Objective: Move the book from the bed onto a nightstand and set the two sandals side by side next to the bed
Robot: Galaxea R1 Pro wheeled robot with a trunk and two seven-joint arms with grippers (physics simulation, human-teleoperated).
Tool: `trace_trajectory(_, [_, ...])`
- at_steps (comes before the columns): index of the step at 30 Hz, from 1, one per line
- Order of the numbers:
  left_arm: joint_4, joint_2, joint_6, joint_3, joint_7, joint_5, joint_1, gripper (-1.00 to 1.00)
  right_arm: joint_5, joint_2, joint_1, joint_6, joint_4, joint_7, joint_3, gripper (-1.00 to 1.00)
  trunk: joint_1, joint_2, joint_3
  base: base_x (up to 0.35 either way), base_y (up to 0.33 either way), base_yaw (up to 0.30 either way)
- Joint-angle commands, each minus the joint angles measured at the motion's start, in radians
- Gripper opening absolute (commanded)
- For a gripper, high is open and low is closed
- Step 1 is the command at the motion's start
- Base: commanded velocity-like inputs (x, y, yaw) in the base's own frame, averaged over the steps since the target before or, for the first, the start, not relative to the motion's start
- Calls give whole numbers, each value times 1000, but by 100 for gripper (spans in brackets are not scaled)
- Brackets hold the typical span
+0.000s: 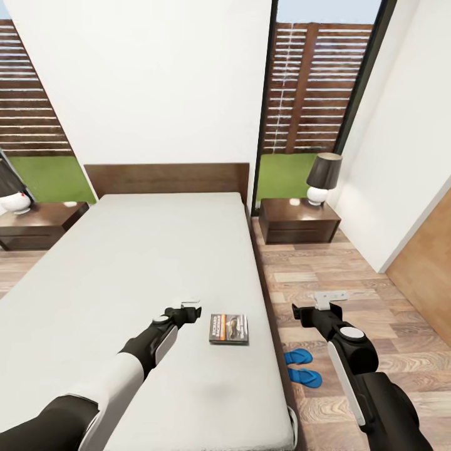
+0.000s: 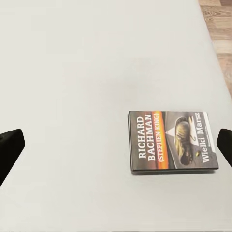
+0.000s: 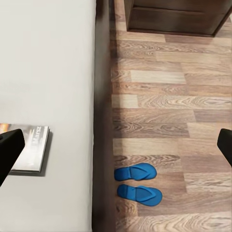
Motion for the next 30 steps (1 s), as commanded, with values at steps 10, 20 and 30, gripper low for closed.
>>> trace_trajectory(10, [-4,3,16,-10,-95,8,0,100,2,-2,-1,6,-1,-5,2,100,1,-2,-18,0,0,0])
trace_trajectory(20, [-25,3,2,-7,-182,13,2,100,2,-2,-1,6,-1,-5,1,100,1,-2,-35,0,0,0])
trace_trajectory(30, [-112,-8,-27,-4,-112,37,1,100,2,-2,-1,5,-1,-6,1,100,1,-2,-51,0,0,0])
